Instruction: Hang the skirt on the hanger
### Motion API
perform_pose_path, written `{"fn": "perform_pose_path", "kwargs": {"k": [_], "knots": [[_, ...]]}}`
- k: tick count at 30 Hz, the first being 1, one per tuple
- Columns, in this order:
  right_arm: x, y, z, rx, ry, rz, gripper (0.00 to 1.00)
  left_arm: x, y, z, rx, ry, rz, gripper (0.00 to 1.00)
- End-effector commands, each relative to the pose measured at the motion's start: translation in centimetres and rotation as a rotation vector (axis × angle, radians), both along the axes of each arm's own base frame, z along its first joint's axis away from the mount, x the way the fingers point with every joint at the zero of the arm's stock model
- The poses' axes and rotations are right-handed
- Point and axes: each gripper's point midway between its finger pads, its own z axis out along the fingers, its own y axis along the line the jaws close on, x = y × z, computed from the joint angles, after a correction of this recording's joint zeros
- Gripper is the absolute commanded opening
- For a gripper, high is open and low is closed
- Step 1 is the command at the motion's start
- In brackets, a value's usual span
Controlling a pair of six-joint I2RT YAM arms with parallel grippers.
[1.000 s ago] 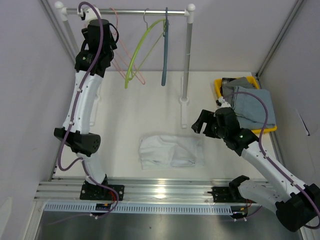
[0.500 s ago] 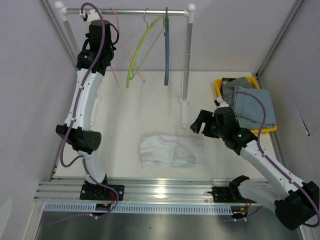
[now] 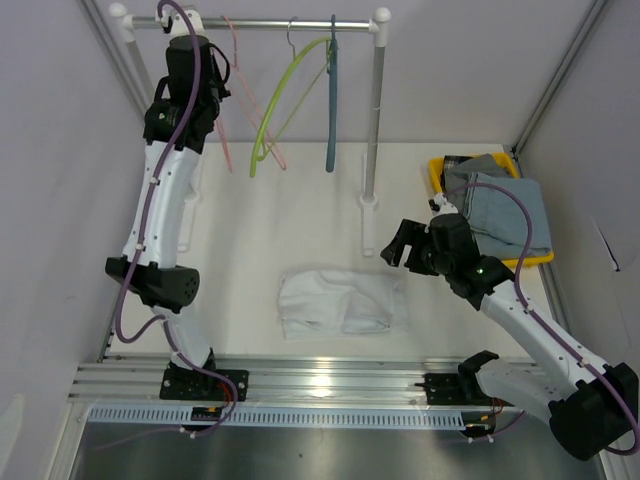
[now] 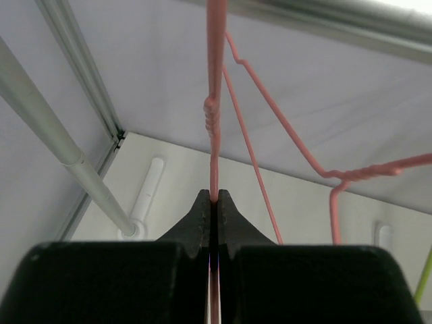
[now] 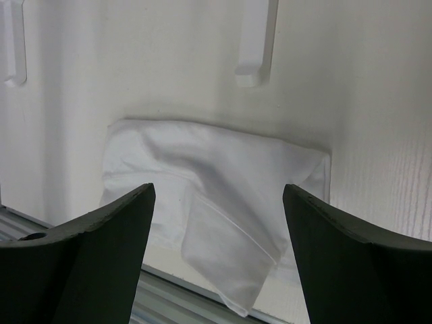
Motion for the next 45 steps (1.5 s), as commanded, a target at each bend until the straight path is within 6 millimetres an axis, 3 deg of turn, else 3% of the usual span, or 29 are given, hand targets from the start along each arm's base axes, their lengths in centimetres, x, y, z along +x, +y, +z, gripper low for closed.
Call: {"fn": "perform_pose_path", "kwargs": {"k": [1, 10, 15, 16, 17, 20, 22, 23, 25, 26, 28, 30, 31, 33, 35, 36, 39, 40, 41, 43, 45], "knots": [[0.3, 0.1, 0.7, 0.009, -0.045, 0.021, 0.83, -3.5, 0.3, 8.3, -0.020, -0.216, -0.063, 0.00], [0.2, 0.1, 0.1, 0.019, -0.036, 0.027, 0.83, -5.9, 0.1, 8.5, -0.015, -0.198, -0.108, 0.00], [0.1, 0.2, 0.2, 0.025, -0.040, 0.034, 0.83, -7.9, 0.1, 7.3, -0.041, -0.152, -0.126, 0.00], [0.1, 0.1, 0.1, 0.022, -0.040, 0.035, 0.82, -7.7, 0.0, 5.5, -0.040, -0.107, -0.127, 0.00], [0.0, 0.2, 0.2, 0.025, -0.044, 0.039, 0.83, -9.2, 0.3, 6.5, -0.049, -0.132, -0.128, 0.00], [-0.1, 0.2, 0.2, 0.025, -0.044, 0.043, 0.83, -11.1, 1.1, 5.3, -0.056, -0.101, -0.100, 0.00], [-0.2, 0.2, -0.1, 0.022, -0.037, 0.045, 0.83, -12.1, 1.3, 4.1, -0.068, -0.069, -0.093, 0.00], [-0.2, 0.1, -0.2, 0.021, -0.038, 0.048, 0.83, -12.1, 1.1, 2.0, -0.073, -0.015, -0.097, 0.00], [-0.3, 0.1, -0.4, 0.018, -0.031, 0.050, 0.83, -14.0, 1.2, 1.6, -0.110, -0.016, -0.103, 0.00], [-0.4, 0.2, -0.4, 0.019, -0.030, 0.054, 0.82, -14.0, 0.6, -1.7, -0.115, 0.060, -0.128, 0.00], [-0.4, 0.3, -0.4, 0.021, -0.030, 0.060, 0.82, -16.1, 0.5, -1.8, -0.159, 0.038, -0.142, 0.00], [-0.4, 0.3, -0.3, 0.021, -0.030, 0.064, 0.82, -16.9, 0.0, -6.0, -0.185, 0.121, -0.158, 0.00], [-0.5, 0.4, -0.4, 0.023, -0.028, 0.068, 0.82, -18.2, 0.1, -5.5, -0.200, 0.093, -0.173, 0.00], [-0.5, 0.4, -0.2, 0.022, -0.030, 0.073, 0.82, -19.4, -0.5, -9.2, -0.221, 0.169, -0.198, 0.00], [-0.5, 0.4, -0.1, 0.017, -0.028, 0.079, 0.82, -21.2, -0.9, -10.5, -0.251, 0.177, -0.232, 0.00], [-0.5, 0.5, 0.1, 0.017, -0.030, 0.081, 0.82, -21.9, -1.8, -13.1, -0.271, 0.239, -0.276, 0.00], [-0.7, 0.5, 0.7, 0.022, -0.035, 0.091, 0.82, -24.4, -3.9, -13.2, -0.334, 0.209, -0.418, 0.00], [-0.9, 0.5, 0.8, 0.020, -0.033, 0.093, 0.82, -25.0, -4.7, -15.3, -0.351, 0.254, -0.457, 0.00], [-0.9, 0.5, 0.9, 0.021, -0.034, 0.097, 0.82, -25.9, -5.6, -15.2, -0.369, 0.246, -0.514, 0.00], [-1.1, 0.5, 1.1, 0.018, -0.025, 0.100, 0.81, -27.3, -7.8, -17.1, -0.418, 0.287, -0.637, 0.00], [-1.3, 0.4, 1.4, 0.018, -0.024, 0.101, 0.81, -29.3, -9.5, -17.1, -0.434, 0.261, -0.748, 0.00]]}}
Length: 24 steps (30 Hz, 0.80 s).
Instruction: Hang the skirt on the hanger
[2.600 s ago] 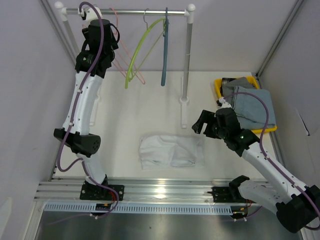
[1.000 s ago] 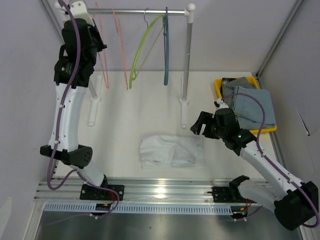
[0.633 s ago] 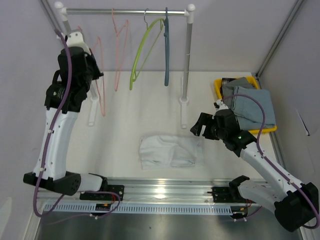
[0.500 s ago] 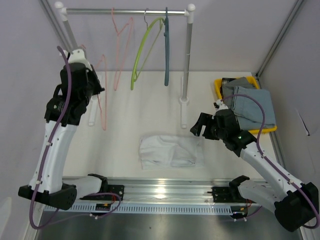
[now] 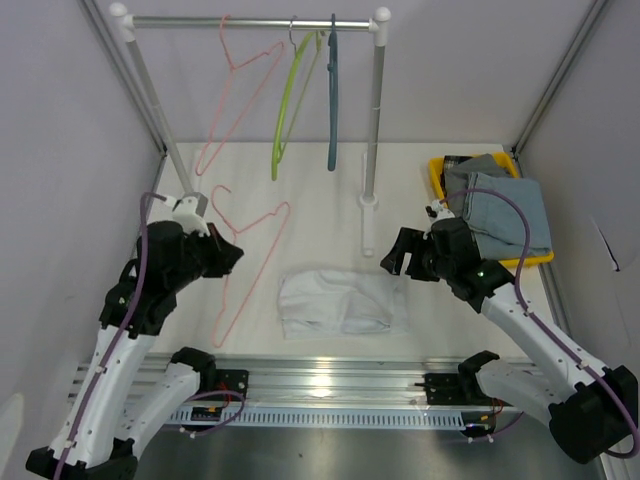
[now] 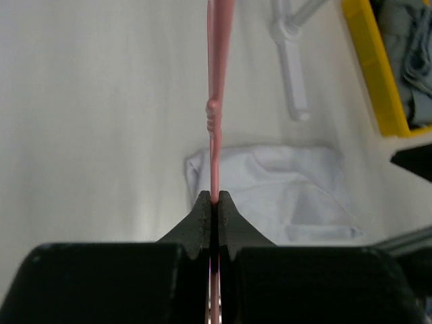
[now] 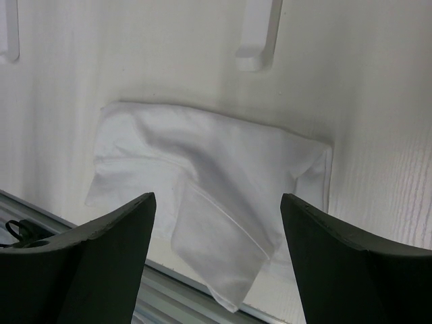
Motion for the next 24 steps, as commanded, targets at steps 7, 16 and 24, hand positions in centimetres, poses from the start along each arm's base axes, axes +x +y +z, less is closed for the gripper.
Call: {"fn": "perform_pose_path", "kwargs": {"k": [7, 16, 24], "knots": [[-0.5, 0.3, 4.0, 0.024, -0.071, 0.032, 0.80, -6.7, -9.8, 0.1, -0.255, -0.034, -0.516, 0.00], [-2.2, 0.6, 5.3, 0.022, -0.079, 0.032, 0.80, -9.6, -17.4, -2.3, -0.232, 0.008, -0.754, 0.00], [-4.1, 0.9, 4.7, 0.006, -0.046, 0.039, 0.79, -10.7, -20.5, -4.7, -0.270, 0.053, -0.892, 0.00]]}}
